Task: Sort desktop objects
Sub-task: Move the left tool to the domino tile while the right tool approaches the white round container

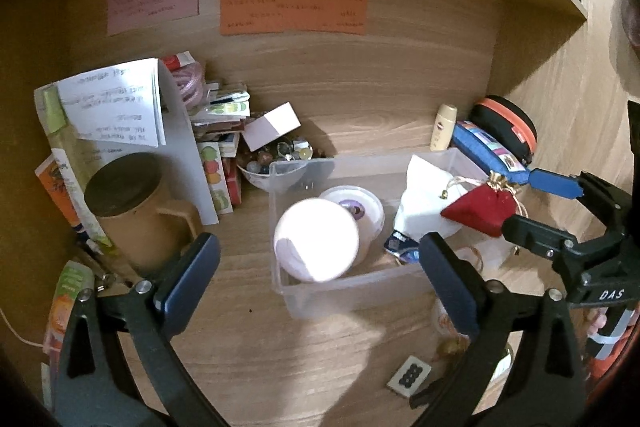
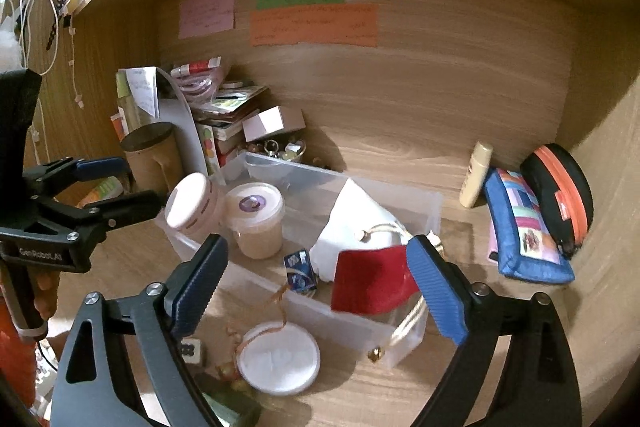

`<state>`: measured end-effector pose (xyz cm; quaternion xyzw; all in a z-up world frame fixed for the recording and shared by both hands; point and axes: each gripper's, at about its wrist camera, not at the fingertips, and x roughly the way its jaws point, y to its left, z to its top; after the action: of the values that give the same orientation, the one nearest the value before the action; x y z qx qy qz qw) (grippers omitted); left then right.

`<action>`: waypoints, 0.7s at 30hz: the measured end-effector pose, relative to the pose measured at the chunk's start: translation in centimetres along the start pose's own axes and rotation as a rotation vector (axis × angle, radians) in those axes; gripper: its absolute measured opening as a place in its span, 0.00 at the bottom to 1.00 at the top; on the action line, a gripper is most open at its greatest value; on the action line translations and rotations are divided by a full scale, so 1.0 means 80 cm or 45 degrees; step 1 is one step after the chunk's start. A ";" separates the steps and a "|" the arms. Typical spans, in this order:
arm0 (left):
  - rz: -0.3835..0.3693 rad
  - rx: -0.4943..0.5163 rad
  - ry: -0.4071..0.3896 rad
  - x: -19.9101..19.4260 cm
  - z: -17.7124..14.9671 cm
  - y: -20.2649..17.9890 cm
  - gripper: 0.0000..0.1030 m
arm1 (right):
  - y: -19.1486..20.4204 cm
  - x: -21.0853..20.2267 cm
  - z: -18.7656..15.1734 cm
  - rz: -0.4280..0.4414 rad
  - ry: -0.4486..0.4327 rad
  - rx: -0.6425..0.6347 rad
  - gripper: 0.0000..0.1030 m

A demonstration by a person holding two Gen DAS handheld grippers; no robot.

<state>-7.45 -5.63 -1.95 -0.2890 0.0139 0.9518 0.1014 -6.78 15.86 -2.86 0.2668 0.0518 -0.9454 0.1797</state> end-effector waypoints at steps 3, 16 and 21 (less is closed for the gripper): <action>-0.015 0.015 0.013 -0.002 -0.010 -0.002 0.98 | 0.000 -0.005 -0.007 -0.007 0.018 0.008 0.87; -0.106 0.101 0.216 0.032 -0.070 -0.021 0.98 | -0.004 -0.002 -0.059 -0.020 0.179 0.025 0.87; -0.135 0.146 0.298 0.043 -0.089 -0.024 0.98 | -0.004 0.013 -0.077 -0.001 0.261 0.004 0.87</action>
<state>-5.98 -3.67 -9.74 -0.3920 0.0647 0.9026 0.1656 -4.75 17.06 -8.64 0.3622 0.0686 -0.9134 0.1726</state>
